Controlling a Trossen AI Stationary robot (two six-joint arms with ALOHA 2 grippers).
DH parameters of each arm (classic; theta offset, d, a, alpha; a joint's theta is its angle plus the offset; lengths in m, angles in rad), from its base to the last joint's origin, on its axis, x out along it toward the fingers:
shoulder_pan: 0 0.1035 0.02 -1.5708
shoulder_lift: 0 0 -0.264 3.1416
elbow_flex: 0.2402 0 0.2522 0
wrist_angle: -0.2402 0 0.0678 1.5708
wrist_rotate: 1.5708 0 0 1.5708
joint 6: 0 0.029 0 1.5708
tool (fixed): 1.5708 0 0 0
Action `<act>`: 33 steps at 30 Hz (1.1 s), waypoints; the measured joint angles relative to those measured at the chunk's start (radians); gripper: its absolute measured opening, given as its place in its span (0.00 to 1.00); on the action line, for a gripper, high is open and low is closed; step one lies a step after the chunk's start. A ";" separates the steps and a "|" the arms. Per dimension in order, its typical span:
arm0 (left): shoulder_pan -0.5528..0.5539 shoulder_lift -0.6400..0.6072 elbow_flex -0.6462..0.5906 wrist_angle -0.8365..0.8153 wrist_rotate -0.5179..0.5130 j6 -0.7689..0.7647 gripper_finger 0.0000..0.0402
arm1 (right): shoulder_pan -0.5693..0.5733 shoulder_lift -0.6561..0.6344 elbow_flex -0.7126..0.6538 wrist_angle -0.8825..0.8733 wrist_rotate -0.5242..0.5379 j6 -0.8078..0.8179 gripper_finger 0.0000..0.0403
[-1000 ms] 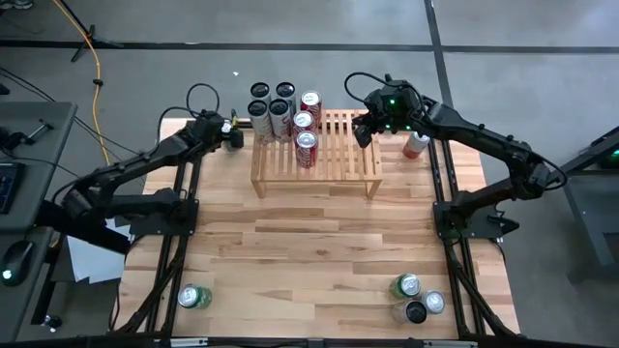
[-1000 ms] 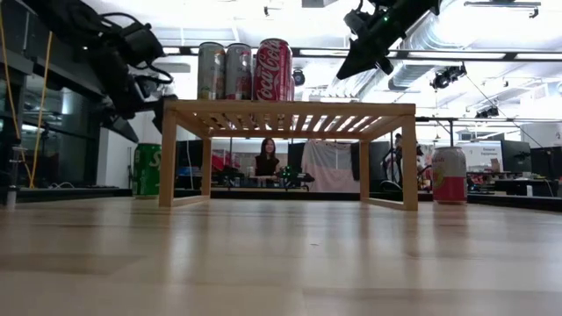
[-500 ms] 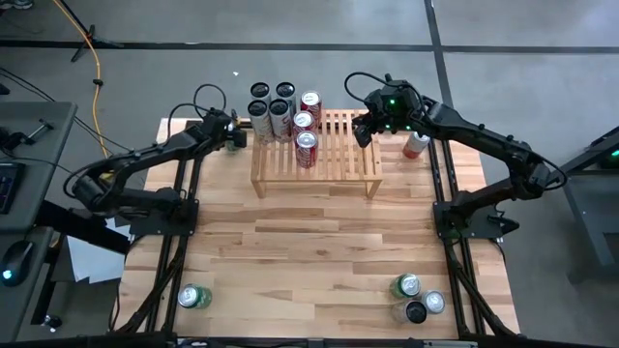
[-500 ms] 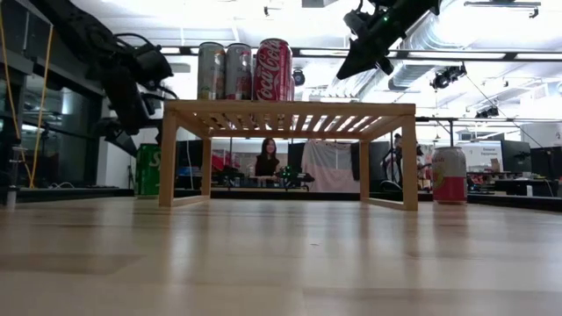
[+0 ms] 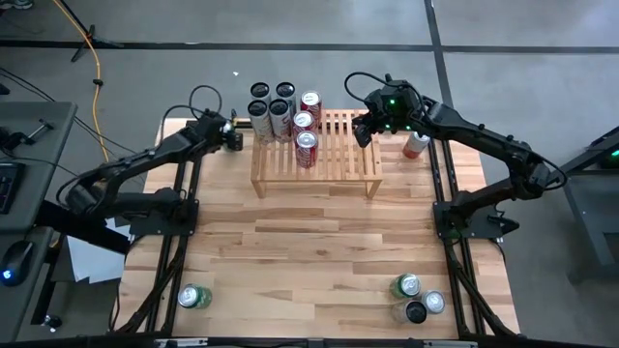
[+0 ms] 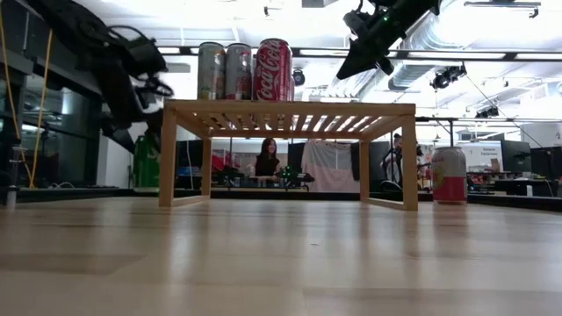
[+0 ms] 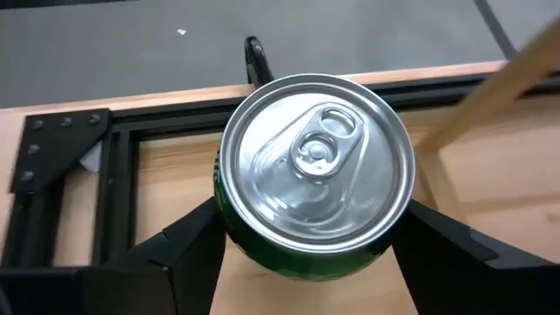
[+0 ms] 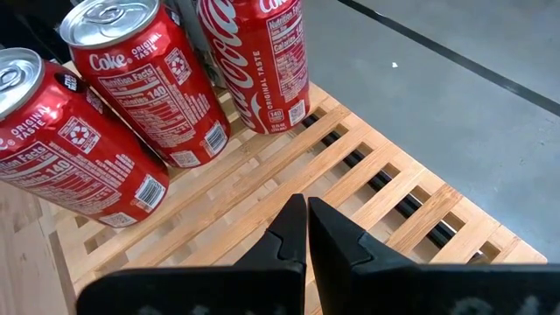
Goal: Place canned beverage on shelf
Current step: Put the top green soda can on the shelf
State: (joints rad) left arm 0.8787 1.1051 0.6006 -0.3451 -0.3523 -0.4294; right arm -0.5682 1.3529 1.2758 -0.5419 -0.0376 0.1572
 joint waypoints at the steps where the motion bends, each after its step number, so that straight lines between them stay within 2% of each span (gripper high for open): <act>1: 0.000 -0.031 0.000 -0.028 0.007 0.008 0.66 | 0.000 0.000 0.000 0.000 0.000 0.000 0.00; 5: 0.000 -0.173 0.026 -0.188 0.069 0.025 0.66 | 0.000 0.000 0.000 0.000 0.000 0.000 0.00; 11: -0.014 -0.332 0.176 -0.516 0.252 0.066 0.66 | 0.000 0.000 0.000 0.000 0.000 -0.005 0.00; 17: -0.082 -0.368 0.380 -0.807 0.388 0.066 0.66 | 0.000 0.000 0.000 0.000 0.000 -0.008 0.00; 20: -0.131 -0.367 0.482 -0.899 0.465 0.065 0.66 | 0.000 0.000 0.000 0.000 0.000 -0.011 0.00; 24: -0.218 -0.366 0.600 -0.913 0.567 0.006 0.66 | 0.000 0.000 0.000 0.000 -0.044 -0.032 0.00; 27: -0.296 -0.364 0.675 -0.887 0.586 -0.033 0.66 | 0.000 0.000 0.000 0.000 -0.104 -0.049 0.00; 33: -0.461 -0.347 0.725 -0.644 0.587 -0.101 0.66 | 0.001 -0.031 0.000 0.015 -0.241 -0.053 0.00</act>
State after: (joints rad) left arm 0.4182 0.7580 1.3256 -0.9896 0.2349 -0.5299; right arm -0.5669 1.3223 1.2755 -0.5265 -0.2787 0.1043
